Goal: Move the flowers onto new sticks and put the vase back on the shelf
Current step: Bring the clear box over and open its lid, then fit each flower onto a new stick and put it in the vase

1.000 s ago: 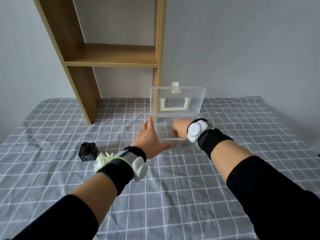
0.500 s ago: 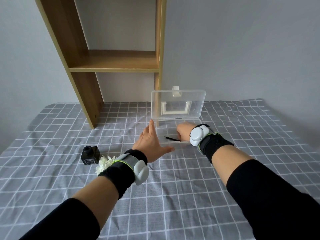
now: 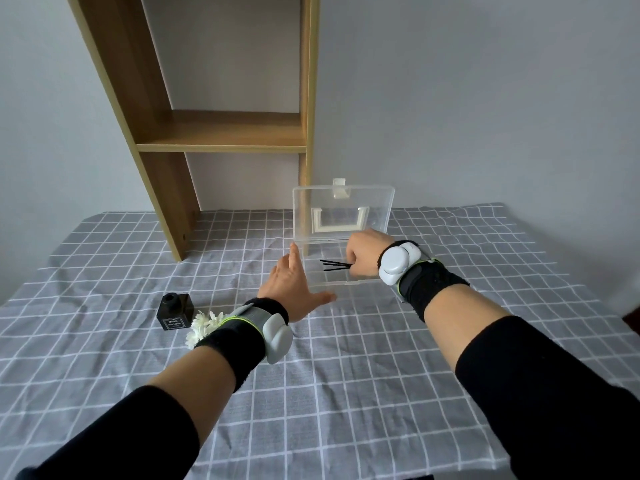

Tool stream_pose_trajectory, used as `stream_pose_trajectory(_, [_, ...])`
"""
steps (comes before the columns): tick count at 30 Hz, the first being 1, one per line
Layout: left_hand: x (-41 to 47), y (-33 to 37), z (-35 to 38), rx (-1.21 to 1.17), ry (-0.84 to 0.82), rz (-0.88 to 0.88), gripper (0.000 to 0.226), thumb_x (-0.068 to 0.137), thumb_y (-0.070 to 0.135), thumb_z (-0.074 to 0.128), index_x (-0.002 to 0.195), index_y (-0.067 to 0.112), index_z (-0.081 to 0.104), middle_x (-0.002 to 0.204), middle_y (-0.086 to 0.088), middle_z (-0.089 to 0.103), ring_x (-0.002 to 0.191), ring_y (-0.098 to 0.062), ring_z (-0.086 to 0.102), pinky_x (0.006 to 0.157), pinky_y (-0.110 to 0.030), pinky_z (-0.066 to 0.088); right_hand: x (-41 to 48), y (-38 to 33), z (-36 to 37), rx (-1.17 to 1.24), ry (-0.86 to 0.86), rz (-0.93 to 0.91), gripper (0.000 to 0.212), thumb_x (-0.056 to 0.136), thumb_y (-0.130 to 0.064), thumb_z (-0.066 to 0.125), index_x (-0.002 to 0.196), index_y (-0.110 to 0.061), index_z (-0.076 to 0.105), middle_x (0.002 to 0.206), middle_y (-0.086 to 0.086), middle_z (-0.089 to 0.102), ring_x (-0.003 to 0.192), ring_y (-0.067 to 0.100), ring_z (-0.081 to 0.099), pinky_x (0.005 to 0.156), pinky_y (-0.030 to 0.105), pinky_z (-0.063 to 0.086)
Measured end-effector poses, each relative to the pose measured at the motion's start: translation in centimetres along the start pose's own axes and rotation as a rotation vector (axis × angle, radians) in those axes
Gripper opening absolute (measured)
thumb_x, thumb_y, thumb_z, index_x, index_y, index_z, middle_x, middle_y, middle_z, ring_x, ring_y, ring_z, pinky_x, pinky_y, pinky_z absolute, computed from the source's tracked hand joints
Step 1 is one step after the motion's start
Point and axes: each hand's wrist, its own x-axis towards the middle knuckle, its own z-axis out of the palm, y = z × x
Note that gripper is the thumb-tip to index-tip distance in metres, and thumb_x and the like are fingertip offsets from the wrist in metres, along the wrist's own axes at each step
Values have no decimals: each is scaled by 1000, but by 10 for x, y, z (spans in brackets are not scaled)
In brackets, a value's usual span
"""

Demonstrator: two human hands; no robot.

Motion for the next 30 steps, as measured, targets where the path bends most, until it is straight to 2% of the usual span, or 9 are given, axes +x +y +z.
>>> stream_pose_trajectory(2, [-5, 1, 0, 22, 9, 14, 134, 71, 75, 69, 158, 13, -11, 161, -16, 22, 145, -31, 32, 114, -43, 38, -7, 1, -5, -1, 34, 18, 6, 68, -2, 58, 64, -1, 56, 69, 21, 41, 63, 24, 34, 57, 29, 33])
stream_pose_trajectory(4, [-15, 1, -1, 30, 17, 26, 132, 72, 74, 69, 158, 12, -10, 161, -15, 23, 145, -31, 32, 114, -42, 36, -19, 0, -10, 15, 91, 35, 8, 72, 1, 57, 75, 4, 63, 77, 27, 53, 62, 30, 39, 58, 29, 34])
stream_pose_trajectory(6, [-22, 0, -1, 23, 19, 32, 131, 72, 73, 69, 158, 11, -8, 162, -15, 22, 146, -30, 30, 115, -41, 34, -28, -2, -16, 26, 147, 25, 14, 77, 1, 57, 81, -1, 70, 78, 21, 64, 70, 41, 55, 60, 30, 39])
stream_pose_trajectory(8, [-31, -2, -2, 22, 33, 40, 129, 73, 72, 69, 158, 11, -6, 161, -13, 23, 146, -29, 30, 114, -40, 35, -41, -5, -21, 15, 200, 17, 21, 83, -2, 56, 86, -11, 75, 87, 11, 72, 81, 36, 66, 64, 31, 46])
stream_pose_trajectory(15, [-62, -14, -7, 56, 83, 48, 112, 82, 64, 67, 159, 12, 3, 156, -13, 32, 141, -30, 37, 109, -43, 40, -88, -23, -15, 24, 318, -47, 23, 87, -12, 55, 93, -21, 76, 86, 0, 73, 80, 27, 65, 70, 36, 55])
stream_pose_trajectory(18, [-81, -22, -6, 99, 126, 71, 88, 89, 57, 62, 155, 15, 25, 152, -10, 41, 137, -30, 43, 107, -43, 44, -105, -32, 6, 8, 262, -63, 23, 88, -13, 54, 93, -20, 75, 88, 1, 73, 81, 27, 65, 73, 39, 57])
stream_pose_trajectory(23, [-105, -36, -2, 107, 205, 116, 42, 95, 46, 60, 129, 20, 62, 132, -3, 60, 125, -24, 53, 98, -42, 50, -112, -37, 49, -91, 143, 14, 23, 85, -3, 52, 90, -10, 74, 90, 9, 74, 82, 32, 70, 70, 37, 59])
stream_pose_trajectory(27, [-117, -51, -4, 98, 274, 96, 29, 96, 36, 61, 120, 22, 68, 124, -1, 64, 118, -24, 54, 93, -38, 50, -113, -38, 69, -135, 125, 85, 26, 88, -2, 53, 96, -11, 75, 94, 12, 73, 84, 36, 69, 72, 37, 57])
stream_pose_trajectory(30, [-123, -66, -9, 95, 363, 53, 26, 94, 29, 65, 117, 19, 70, 121, -5, 63, 114, -29, 53, 92, -39, 49, -113, -41, 76, -158, 134, 117, 22, 85, 3, 54, 89, -8, 72, 90, 13, 71, 79, 36, 67, 66, 34, 52])
